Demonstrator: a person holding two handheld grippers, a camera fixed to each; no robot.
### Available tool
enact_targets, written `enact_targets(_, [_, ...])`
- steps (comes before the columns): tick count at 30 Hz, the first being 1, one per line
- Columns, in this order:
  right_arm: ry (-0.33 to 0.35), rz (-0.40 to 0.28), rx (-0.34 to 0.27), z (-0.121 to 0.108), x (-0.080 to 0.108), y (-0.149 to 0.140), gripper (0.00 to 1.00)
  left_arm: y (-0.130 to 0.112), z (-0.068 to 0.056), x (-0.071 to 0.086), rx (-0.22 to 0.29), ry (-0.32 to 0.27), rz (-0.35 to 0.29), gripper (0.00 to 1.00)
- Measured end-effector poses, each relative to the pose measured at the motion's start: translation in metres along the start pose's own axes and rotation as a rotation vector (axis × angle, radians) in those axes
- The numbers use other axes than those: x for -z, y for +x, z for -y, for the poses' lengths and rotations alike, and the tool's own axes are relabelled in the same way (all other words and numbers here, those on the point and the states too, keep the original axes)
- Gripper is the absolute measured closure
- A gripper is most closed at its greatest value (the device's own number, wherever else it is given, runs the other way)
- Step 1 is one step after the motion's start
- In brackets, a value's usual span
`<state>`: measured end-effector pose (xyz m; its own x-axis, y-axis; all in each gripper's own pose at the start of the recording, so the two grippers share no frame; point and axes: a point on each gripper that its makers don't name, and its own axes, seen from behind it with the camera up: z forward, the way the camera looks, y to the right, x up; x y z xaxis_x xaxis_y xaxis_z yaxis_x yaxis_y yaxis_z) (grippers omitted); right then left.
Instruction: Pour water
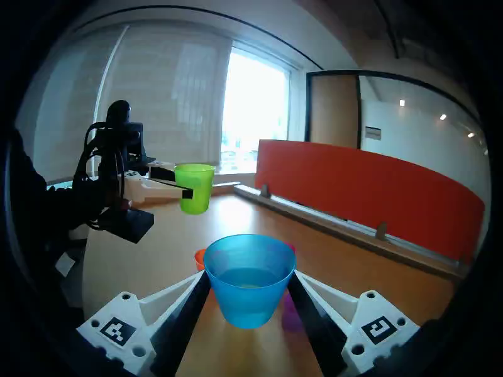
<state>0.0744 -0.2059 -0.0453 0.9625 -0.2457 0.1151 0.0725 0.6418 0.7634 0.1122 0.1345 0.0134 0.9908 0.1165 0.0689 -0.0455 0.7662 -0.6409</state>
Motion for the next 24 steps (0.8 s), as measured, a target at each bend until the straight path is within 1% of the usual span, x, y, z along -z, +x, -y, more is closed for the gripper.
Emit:
enact_targets(2, [0.002, -0.001, 0.000, 0.0004, -0.0007, -0.0001, 0.12, -0.0030, -0.0011, 0.0000, -0.001, 0.001, 0.001, 0.19])
enact_targets(5, [0.003, -0.001, 0.002, 0.0005, -0.0013, 0.0003, 0.12, -0.0058, -0.0046, -0.0001, 0.013, -0.009, -0.002, 0.19])
enact_targets(14, [0.004, -0.007, 0.005, 0.0002, -0.0014, 0.0023, 0.12, -0.0080, -0.0054, 0.0041, 0.056, -0.015, -0.029, 0.19])
enact_targets(24, [0.006, -0.012, 0.007, 0.0007, -0.0031, 0.0035, 0.12, -0.0107, -0.0096, 0.0091, 0.053, -0.025, -0.045, 0.20])
